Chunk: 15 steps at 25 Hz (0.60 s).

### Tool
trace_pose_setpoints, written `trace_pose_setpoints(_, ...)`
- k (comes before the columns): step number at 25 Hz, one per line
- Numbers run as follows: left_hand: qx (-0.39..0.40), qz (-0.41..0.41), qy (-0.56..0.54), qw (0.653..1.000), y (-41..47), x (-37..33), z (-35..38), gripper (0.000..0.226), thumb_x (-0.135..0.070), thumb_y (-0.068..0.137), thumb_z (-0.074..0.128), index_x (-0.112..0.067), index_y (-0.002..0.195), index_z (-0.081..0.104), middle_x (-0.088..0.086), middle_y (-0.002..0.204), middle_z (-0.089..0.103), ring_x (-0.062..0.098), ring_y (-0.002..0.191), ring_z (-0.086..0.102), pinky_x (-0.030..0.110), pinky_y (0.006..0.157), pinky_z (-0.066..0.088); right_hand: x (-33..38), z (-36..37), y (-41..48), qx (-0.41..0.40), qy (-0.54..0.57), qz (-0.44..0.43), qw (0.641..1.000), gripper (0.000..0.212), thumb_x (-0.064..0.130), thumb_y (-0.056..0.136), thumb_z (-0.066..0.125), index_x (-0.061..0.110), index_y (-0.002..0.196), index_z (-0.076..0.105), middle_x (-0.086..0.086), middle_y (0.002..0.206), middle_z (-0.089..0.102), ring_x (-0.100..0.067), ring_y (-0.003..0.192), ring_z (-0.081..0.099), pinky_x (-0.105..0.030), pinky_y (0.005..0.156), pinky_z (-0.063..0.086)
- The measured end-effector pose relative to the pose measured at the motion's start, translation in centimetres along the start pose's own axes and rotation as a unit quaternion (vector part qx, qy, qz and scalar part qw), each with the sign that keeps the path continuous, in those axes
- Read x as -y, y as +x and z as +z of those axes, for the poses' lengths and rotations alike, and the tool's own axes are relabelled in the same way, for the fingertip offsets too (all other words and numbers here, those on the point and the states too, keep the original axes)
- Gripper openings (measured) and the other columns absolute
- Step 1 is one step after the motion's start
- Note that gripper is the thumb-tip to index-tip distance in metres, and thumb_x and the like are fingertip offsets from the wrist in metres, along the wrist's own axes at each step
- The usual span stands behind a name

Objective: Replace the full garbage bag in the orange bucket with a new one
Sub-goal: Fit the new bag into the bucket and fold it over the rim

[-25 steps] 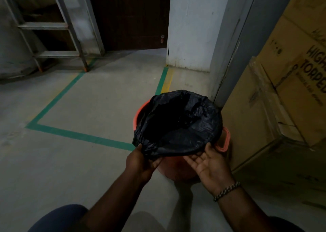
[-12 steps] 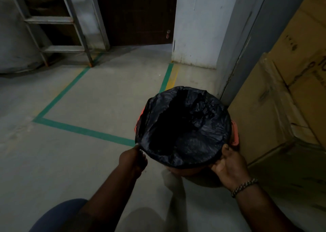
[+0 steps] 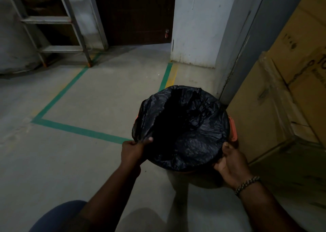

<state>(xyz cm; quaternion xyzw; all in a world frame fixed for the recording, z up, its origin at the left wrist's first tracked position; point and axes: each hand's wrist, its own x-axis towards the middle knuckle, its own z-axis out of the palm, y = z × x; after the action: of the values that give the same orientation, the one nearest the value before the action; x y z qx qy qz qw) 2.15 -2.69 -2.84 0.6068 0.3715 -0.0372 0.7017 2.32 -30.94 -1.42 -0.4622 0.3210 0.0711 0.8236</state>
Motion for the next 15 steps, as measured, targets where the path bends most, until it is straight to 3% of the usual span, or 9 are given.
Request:
trace_pose_setpoints(2,-0.053,0.014,0.019,0.998,0.2,0.3,-0.3,0.037,-0.03,0.076,0.083,-0.01,0.065,0.054,0.011,0.064,0.059,0.027,0.064,0.063,0.037,0.061,0.059,0.0,-0.2,0.2,0.0,0.001,0.0,1.0,0.037,0.025,0.108,0.038,0.022,0.142,0.052,-0.005,0.136,0.061,-0.025,0.108,0.062,-0.045,0.076,0.052)
trace_pose_setpoints(4,-0.106,0.012,0.055,0.993,0.8,0.4,-0.7,0.03,-0.031,0.088,0.07,-0.006,0.077,0.059,0.012,0.076,0.061,0.032,0.077,0.065,0.04,0.063,0.057,0.2,-0.6,0.4,-0.007,0.004,0.001,1.0,0.035,0.024,0.108,0.038,0.021,0.138,0.055,-0.006,0.135,0.062,-0.025,0.109,0.061,-0.045,0.077,0.052)
trace_pose_setpoints(5,-0.1,0.001,0.06,0.993,0.9,0.4,-0.8,0.026,-0.029,0.094,0.062,-0.003,0.089,0.062,0.014,0.087,0.064,0.032,0.085,0.064,0.035,0.062,0.052,0.3,-0.7,0.5,-0.012,0.008,0.003,1.0,0.033,0.024,0.108,0.037,0.022,0.134,0.057,-0.006,0.133,0.062,-0.026,0.11,0.061,-0.046,0.079,0.052)
trace_pose_setpoints(8,-0.048,-0.075,-0.052,0.995,0.9,0.5,-1.0,0.035,-0.022,0.1,0.052,0.001,0.125,0.06,0.019,0.122,0.066,0.031,0.101,0.067,0.025,0.068,0.054,0.3,-0.9,0.8,-0.029,0.019,0.008,0.999,0.03,0.022,0.109,0.035,0.025,0.119,0.063,-0.006,0.13,0.065,-0.028,0.119,0.059,-0.051,0.088,0.052)
trace_pose_setpoints(10,-0.053,-0.128,-0.178,0.974,1.1,0.5,-1.1,0.039,-0.023,0.101,0.049,-0.005,0.134,0.057,0.017,0.133,0.061,0.029,0.104,0.066,0.026,0.078,0.055,0.2,-1.0,1.1,-0.048,0.043,-0.006,0.998,0.03,0.018,0.108,0.036,0.021,0.119,0.064,-0.009,0.136,0.062,-0.032,0.126,0.056,-0.054,0.103,0.046)
trace_pose_setpoints(12,-0.022,-0.162,-0.244,0.956,-0.1,-0.2,-1.0,0.037,-0.013,0.101,0.042,-0.005,0.135,0.054,0.018,0.126,0.062,0.032,0.099,0.062,0.036,0.093,0.052,0.3,-1.0,1.2,-0.069,0.058,-0.023,0.996,0.034,0.015,0.108,0.035,0.016,0.127,0.063,-0.011,0.141,0.059,-0.031,0.128,0.055,-0.049,0.109,0.042)
trace_pose_setpoints(15,0.027,-0.172,-0.29,0.941,0.0,-1.0,-1.5,0.031,-0.001,0.093,0.035,-0.005,0.115,0.056,0.016,0.085,0.064,0.03,0.076,0.06,0.035,0.059,0.059,0.9,-1.4,0.7,-0.065,0.087,-0.009,0.994,0.038,0.019,0.109,0.034,0.017,0.14,0.057,-0.009,0.137,0.062,-0.03,0.127,0.056,-0.05,0.11,0.042)
